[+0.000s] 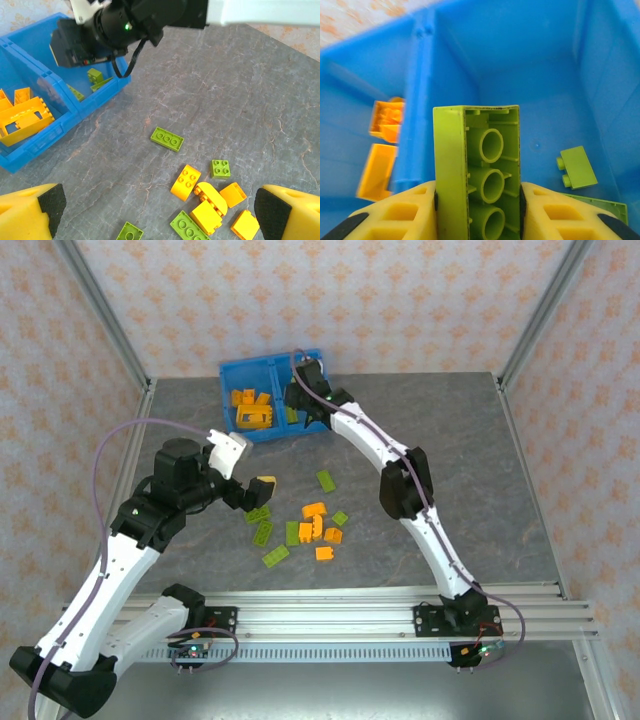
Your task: Sort the legos into containers by color
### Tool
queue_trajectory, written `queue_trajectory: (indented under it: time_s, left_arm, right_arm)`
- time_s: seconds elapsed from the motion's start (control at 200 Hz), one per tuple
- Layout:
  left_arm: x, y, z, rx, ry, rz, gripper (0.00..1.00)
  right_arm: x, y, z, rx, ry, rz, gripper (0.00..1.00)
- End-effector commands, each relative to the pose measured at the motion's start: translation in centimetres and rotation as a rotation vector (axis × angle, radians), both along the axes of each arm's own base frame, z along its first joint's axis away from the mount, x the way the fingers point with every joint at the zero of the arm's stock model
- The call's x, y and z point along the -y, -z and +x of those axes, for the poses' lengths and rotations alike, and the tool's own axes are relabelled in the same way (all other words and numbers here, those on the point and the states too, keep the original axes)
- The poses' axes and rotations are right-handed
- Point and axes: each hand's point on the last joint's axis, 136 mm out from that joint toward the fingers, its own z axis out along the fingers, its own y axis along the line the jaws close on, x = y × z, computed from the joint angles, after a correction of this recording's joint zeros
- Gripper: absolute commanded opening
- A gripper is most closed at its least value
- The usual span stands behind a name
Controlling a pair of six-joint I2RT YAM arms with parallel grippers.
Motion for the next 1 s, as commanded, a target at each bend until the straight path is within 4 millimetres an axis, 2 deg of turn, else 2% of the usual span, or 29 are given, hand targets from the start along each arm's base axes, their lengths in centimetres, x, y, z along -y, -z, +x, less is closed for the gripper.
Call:
queue_trajectory:
  time_s: [0.0,0.17,0.295,0.45,0.571,0.651,0.781,0.806,0.846,0.866,0.996]
  left_arm:
    - [-0.5,-0.1,0.0,0.015,-0.013,0.017,1.00]
    - [-0.5,-0.1,0.0,0.013,-0.012,0.016,1.00]
    - [-0.5,0.1,0.1,0.008,-0.011,0.017,1.00]
    - [-0.5,0.2,0.2,0.006,-0.016,0.022,1.00]
    - [-0.6,0.2,0.2,0.008,-0.020,0.024,1.00]
    - [-0.7,0.3,0.3,0.011,-0.027,0.029,1.00]
    - [-0.8,0.4,0.4,0.010,-0.032,0.034,1.00]
    - [-0.8,0.5,0.4,0.010,-0.033,0.035,1.00]
    - [-0.8,0.5,0.4,0.010,-0.032,0.035,1.00]
    - [-0.8,0.5,0.4,0.010,-0.033,0.035,1.00]
    - [-0.4,0.3,0.4,0.015,-0.015,0.021,1.00]
  right_arm:
    - [0.1,-1.9,1.3,0.070,0.020,0.013,0.40]
    - [0.1,-0.5,2.9,0.077,0.034,0.055,0.40]
    - [0.2,-0.6,3.8,0.098,0.051,0.080,0.49]
    - [0.4,-2.9,4.3,0.133,0.054,0.129,0.60]
    - [0.8,-6.5,3.7,0.162,0.045,0.141,0.59]
    - [1.1,-9.2,2.4,0.161,0.025,0.148,0.58]
    - [3.0,-11.6,-0.9,0.133,0.014,0.119,0.58]
    - [3.3,-10.7,-1.7,0.114,0.009,0.102,0.58]
    - [4.2,-11.5,-3.1,0.120,0.001,0.100,0.59]
    - [4.6,-10.7,-3.9,0.108,-0.006,0.087,0.59]
    - [6.8,-9.8,-9.6,0.094,-0.091,0.059,0.62]
